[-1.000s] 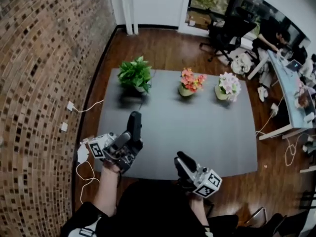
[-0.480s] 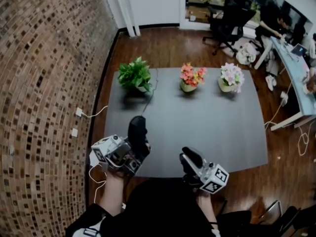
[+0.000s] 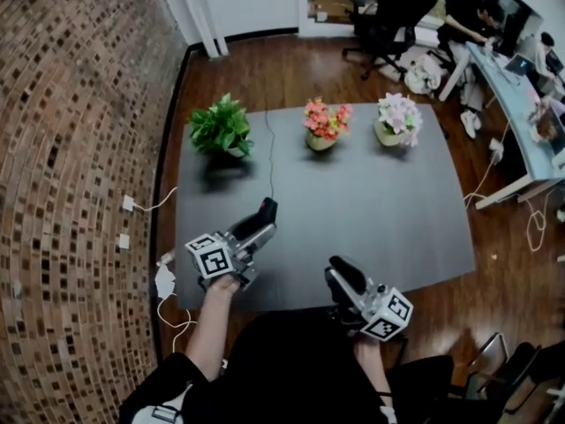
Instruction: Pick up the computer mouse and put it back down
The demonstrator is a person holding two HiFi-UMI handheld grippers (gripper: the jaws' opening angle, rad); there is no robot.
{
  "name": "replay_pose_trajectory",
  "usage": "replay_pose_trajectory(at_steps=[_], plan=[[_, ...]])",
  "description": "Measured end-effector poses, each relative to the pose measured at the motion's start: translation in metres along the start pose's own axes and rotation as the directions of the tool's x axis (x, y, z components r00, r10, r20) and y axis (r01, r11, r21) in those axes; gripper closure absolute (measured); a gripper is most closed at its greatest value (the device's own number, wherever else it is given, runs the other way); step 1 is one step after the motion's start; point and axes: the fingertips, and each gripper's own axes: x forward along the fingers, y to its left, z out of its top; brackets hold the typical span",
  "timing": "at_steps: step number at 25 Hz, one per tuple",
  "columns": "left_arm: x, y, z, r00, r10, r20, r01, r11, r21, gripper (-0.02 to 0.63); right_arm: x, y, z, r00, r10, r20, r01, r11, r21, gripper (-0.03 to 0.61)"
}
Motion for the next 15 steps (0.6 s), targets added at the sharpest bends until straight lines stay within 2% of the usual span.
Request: replay_pose_trajectory(at_steps=[1,3,6,8,10,13,15], plan=[[0.005,0.027,-0.013,0.996,0.078,-0.036,-0.078,0.997,0.013,0.327,-0.002,-0.001,0.000,1.000,-0.011,0.001,0.011,1.000,-0.003,0.488],[0.011,0.080,-0.039,0.970,0.225,-0.095,-0.223,0.974,0.028,0.327,-0.007,-0.002,0.000,0.999,-0.034,0.004,0.034,0.999,-0.009,0.488],[0.015,0.149,-0.076,0.903,0.395,-0.168,-0.392,0.919,0.052,0.327,-0.015,-0.001,-0.001,0.998,-0.066,0.003,0.066,0.998,-0.018,0.488],[0.019,0.188,-0.096,0.842,0.492,-0.220,-0.475,0.870,0.130,0.327,-0.020,-0.002,-0.001,0.996,-0.087,0.006,0.088,0.996,-0.025,0.488],[0.021,0.221,-0.112,0.771,0.584,-0.254,-0.550,0.812,0.194,0.327,-0.025,-0.002,-0.002,0.994,-0.109,0.007,0.109,0.993,-0.032,0.488],[0.017,0.254,-0.115,0.674,0.701,-0.234,-0.653,0.713,0.257,0.327,-0.029,-0.001,-0.002,0.991,-0.135,0.003,0.135,0.990,-0.045,0.488],[0.017,0.266,-0.110,0.625,0.754,-0.202,-0.692,0.655,0.304,0.327,-0.031,0.000,-0.002,0.989,-0.146,0.001,0.146,0.988,-0.053,0.488]])
